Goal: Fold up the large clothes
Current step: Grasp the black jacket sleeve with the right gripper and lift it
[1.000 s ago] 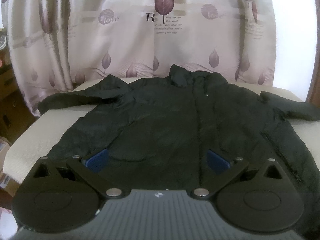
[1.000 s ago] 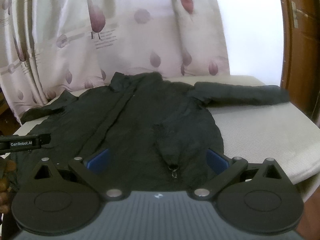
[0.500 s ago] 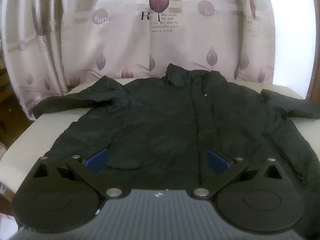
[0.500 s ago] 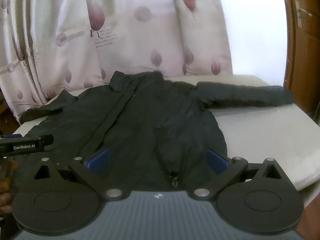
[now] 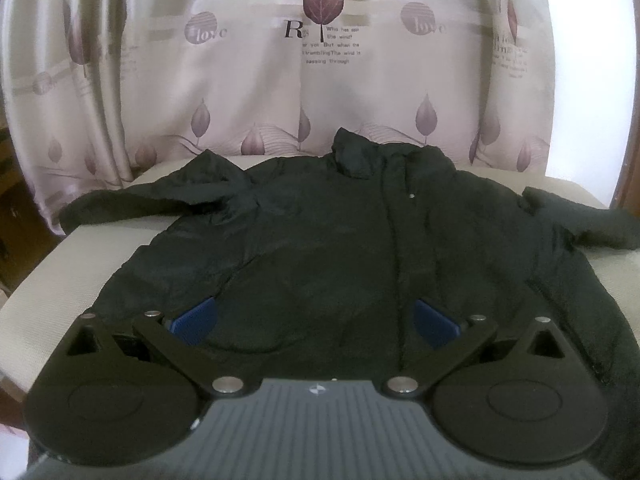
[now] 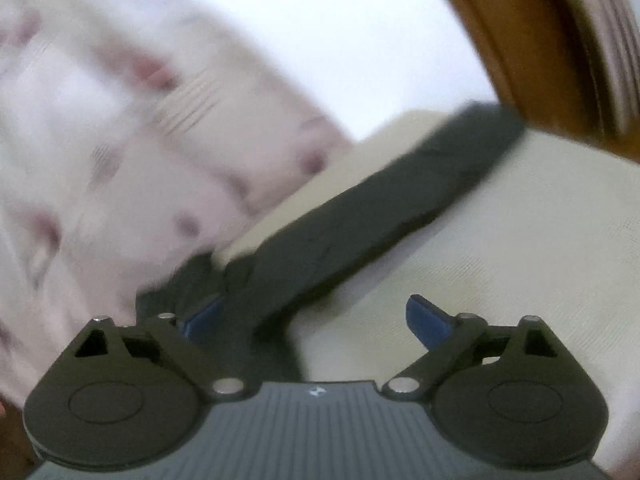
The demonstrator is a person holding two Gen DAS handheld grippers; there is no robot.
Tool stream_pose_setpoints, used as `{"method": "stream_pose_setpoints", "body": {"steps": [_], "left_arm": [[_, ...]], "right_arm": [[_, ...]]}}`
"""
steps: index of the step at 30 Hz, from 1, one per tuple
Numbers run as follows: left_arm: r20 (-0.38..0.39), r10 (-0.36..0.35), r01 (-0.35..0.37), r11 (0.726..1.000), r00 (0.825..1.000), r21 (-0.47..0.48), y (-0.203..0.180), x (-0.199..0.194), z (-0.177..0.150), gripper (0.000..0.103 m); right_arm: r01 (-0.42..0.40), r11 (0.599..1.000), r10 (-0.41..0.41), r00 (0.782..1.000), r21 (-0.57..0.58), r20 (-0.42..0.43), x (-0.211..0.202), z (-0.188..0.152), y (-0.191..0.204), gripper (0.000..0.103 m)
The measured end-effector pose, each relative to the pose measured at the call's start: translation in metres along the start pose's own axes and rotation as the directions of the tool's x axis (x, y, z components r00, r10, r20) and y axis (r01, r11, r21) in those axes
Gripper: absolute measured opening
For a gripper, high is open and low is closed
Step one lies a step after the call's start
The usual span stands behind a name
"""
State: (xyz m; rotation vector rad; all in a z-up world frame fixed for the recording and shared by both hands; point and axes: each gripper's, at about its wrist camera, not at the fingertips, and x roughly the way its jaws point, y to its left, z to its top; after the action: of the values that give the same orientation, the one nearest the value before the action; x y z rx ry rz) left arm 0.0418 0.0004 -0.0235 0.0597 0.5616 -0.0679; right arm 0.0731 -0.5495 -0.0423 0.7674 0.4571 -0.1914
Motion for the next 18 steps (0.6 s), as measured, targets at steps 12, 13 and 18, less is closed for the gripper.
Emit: {"method": "stream_pose_setpoints", "body": {"steps": [12, 13, 18], "left_arm": [[-0.041, 0.051, -0.051, 0.999, 0.998, -0.004, -0.005, 0.014, 0.014, 0.103], [-0.043, 0.056, -0.056, 0.998, 0.998, -0.004, -0.005, 0.015, 0.015, 0.103], [-0.061, 0.075, -0.076, 0.997, 0.995, -0.008, -0.004, 0.024, 0.020, 0.103]], "right_arm": [[0.093, 0.914, -0.104, 0.995, 0.394, 0.007, 0.094, 0.107, -0.145, 0.083], [0.083, 0.910, -0.101, 0.995, 0.405, 0.022, 0.097, 0.109, -0.149, 0.083], [0.063, 0.922, -0.089, 0.995, 0.383, 0.049, 0.127, 0.128, -0.150, 0.083]]}}
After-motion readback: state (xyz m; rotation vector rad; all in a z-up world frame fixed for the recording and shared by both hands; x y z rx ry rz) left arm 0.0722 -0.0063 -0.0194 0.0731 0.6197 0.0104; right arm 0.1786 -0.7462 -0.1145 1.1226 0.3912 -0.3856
